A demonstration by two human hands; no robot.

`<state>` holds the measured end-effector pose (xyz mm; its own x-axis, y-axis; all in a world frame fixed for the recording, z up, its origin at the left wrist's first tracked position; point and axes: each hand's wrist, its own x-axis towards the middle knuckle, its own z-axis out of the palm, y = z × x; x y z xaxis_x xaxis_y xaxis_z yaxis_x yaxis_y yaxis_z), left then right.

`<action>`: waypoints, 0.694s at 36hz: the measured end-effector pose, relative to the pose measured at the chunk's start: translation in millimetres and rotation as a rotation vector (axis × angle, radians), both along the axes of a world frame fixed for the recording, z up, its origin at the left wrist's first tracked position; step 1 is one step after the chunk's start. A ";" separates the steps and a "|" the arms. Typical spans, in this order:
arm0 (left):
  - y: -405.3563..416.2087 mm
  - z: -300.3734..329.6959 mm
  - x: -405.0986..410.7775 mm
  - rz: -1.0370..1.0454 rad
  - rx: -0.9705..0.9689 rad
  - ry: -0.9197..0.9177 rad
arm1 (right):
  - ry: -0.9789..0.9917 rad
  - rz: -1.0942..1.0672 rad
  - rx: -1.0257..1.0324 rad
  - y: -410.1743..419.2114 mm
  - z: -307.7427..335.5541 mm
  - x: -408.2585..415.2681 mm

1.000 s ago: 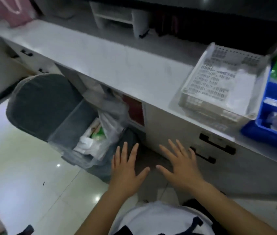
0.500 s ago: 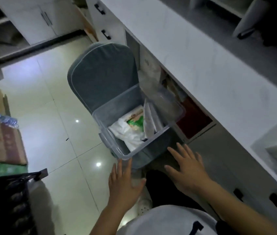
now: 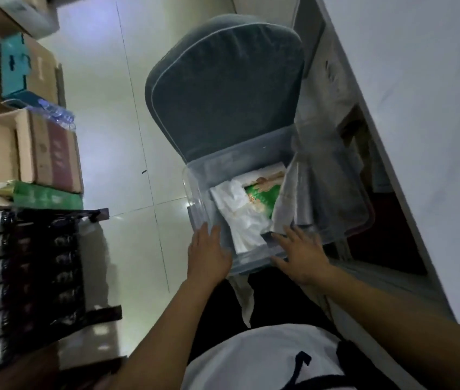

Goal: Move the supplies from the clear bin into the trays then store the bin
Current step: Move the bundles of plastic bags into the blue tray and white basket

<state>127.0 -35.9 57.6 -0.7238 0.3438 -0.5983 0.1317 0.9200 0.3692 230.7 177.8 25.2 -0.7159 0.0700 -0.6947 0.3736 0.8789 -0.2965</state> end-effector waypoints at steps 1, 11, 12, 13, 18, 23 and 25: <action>7.8 -5.4 0.0 -0.013 0.054 -0.016 | -0.010 0.013 0.011 3.8 -5.9 -1.6; 62.6 -103.8 -24.1 0.119 0.119 -0.282 | 0.076 -0.062 0.088 26.2 -81.3 -18.6; 67.8 -114.8 -30.2 0.136 0.117 -0.296 | 0.070 -0.061 0.096 25.0 -86.5 -20.7; 72.8 -126.2 -36.9 0.159 0.119 -0.304 | 0.065 -0.054 0.098 23.4 -90.4 -22.1; 97.6 -173.6 -75.5 0.538 0.161 -0.402 | 0.171 -0.060 0.152 21.1 -89.9 -19.2; 112.1 -206.9 -106.7 1.058 0.160 -0.505 | 0.236 -0.027 0.190 22.8 -97.6 -16.3; 114.0 -219.3 -110.8 1.125 0.134 -0.485 | 0.223 -0.033 0.184 23.2 -99.2 -15.4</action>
<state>16.2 78.1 -161.7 -0.3687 -0.2483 -0.8958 -0.8866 0.3835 0.2587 215.3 201.0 -74.0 -0.8447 0.2063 -0.4939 0.3465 0.9140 -0.2109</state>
